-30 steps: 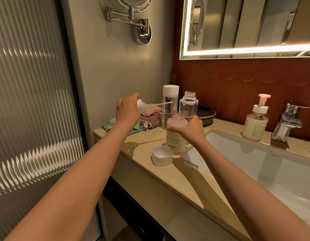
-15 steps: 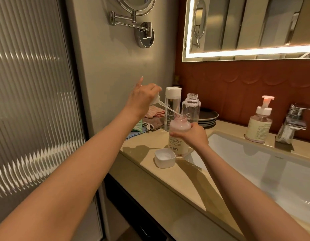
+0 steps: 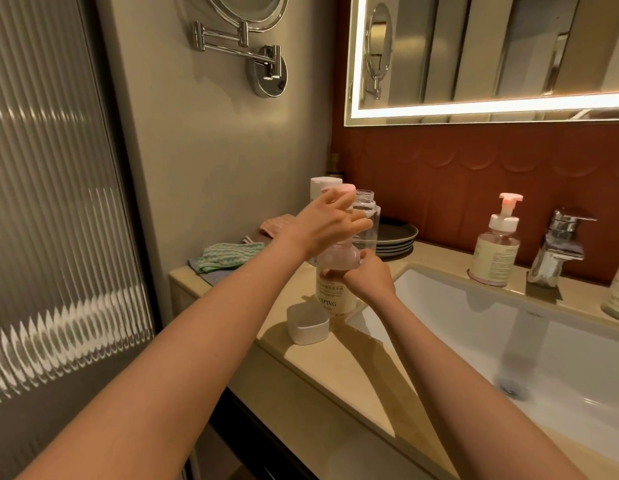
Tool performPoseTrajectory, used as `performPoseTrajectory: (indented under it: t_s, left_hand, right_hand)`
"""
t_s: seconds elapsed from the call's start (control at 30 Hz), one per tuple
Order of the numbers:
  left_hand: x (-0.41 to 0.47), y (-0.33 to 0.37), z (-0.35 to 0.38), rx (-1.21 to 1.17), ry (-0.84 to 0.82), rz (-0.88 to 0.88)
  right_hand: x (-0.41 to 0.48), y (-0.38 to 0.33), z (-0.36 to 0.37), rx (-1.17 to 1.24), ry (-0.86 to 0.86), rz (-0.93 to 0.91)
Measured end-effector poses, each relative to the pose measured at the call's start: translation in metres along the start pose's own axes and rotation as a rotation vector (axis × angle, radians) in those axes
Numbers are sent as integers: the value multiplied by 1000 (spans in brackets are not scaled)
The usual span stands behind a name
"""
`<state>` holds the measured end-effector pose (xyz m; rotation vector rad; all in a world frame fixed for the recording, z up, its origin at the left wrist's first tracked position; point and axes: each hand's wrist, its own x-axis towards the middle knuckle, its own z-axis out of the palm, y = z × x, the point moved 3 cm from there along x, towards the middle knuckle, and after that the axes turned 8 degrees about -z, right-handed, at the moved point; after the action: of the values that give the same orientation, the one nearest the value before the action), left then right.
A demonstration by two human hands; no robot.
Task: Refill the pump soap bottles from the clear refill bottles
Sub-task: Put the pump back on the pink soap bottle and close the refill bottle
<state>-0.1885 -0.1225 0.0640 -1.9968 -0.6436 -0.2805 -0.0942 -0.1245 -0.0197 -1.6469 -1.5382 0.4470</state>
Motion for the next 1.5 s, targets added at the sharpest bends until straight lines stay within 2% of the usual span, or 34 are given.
performPoseTrajectory:
  t_s: [0.07, 0.2, 0.3, 0.4, 0.5, 0.57, 0.63, 0.7, 0.83, 0.93, 1.03, 1.23, 1.37, 1.5]
  left_hand:
    - [0, 1, 4, -92, -38, -45]
    - [-8, 1, 8, -288, -259, -141]
    - [-18, 5, 9, -663, -233, -276]
    - [-27, 2, 17, -1052, -2, -535]
    - [-28, 1, 26, -1157, 184, -944]
    - [-24, 3, 29, -1232, 160, -1155]
    - [-17, 8, 36, -1376, 31, -1272]
    - [-10, 10, 37, -1433, -53, -1275]
    - [-9, 8, 38, -1389, -79, -1282]
    - [-10, 5, 40, -1559, -179, -1334]
    - [-9, 2, 39, -1644, -254, -1294]
    - [-7, 6, 43, -1799, -186, -1324]
    - [-5, 12, 46, -1666, -158, -1320]
    - [-6, 13, 49, -1716, -139, -1286]
  right_hand:
    - [0, 2, 1, 15, -1, 17]
    - [0, 3, 2, 77, 1, 29]
    - [1, 2, 2, 90, 3, 30]
    - [1, 4, 3, 115, 28, 26]
    - [1, 5, 4, 140, 48, 21]
    - [2, 5, 4, 149, 46, 29]
    - [3, 4, 5, 145, 43, 39]
    - [4, 4, 5, 125, 39, 46]
    - [5, 4, 5, 113, 22, 46]
    - [4, 5, 4, 136, 21, 40]
    - [4, 5, 3, 153, 27, 42]
    - [5, 4, 3, 149, 23, 54]
    - [4, 4, 3, 150, 10, 55]
    - [6, 5, 4, 145, 7, 58]
